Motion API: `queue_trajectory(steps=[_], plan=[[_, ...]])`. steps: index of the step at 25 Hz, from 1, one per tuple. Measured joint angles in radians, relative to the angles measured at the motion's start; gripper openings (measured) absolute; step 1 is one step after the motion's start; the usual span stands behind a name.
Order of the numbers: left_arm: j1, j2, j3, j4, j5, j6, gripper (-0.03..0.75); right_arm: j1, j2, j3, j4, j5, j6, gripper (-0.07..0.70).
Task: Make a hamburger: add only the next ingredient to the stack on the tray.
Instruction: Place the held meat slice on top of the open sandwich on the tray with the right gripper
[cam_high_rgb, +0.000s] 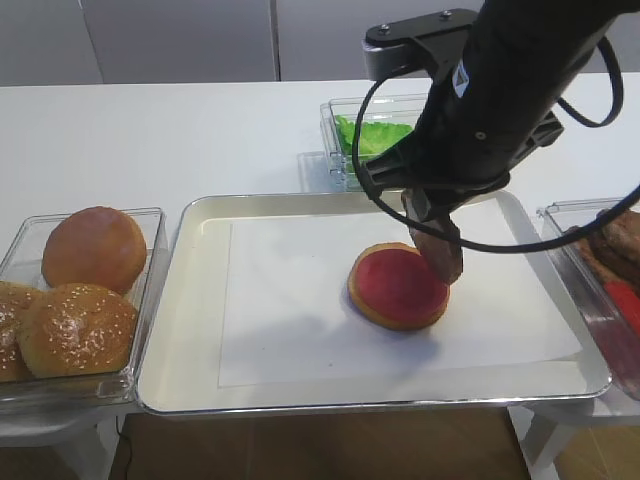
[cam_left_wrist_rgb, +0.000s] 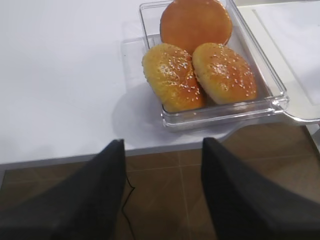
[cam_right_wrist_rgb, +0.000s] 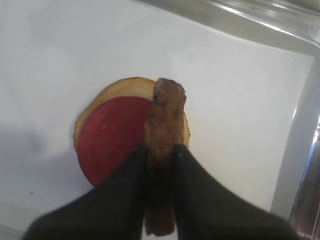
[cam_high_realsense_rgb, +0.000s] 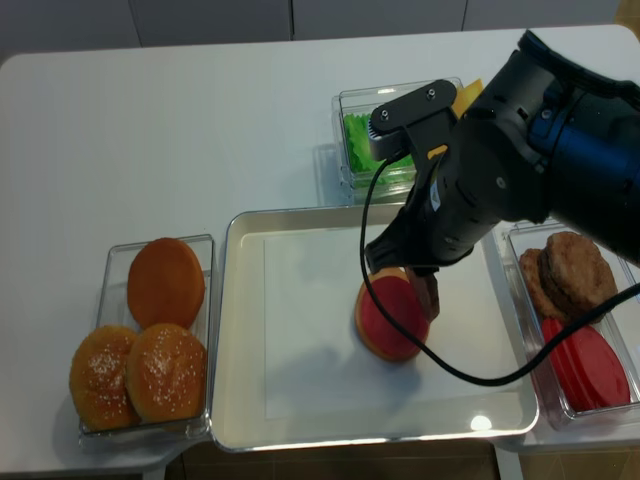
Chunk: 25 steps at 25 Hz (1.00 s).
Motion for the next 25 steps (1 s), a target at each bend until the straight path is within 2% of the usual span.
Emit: queue_trajectory(steps=[12,17,25], plan=[[0.000,0.000,0.000,0.000,0.000,0.000,0.370,0.000,0.000,0.000,0.014,0.000,0.000,0.121],[0.000,0.000,0.000,0.000,0.000,0.000,0.370,0.000,0.000,0.000,0.024,-0.002,0.000,0.174],[0.000,0.000,0.000,0.000,0.000,0.000,0.370,0.000,0.000,0.000,0.060,-0.004,-0.011,0.304]])
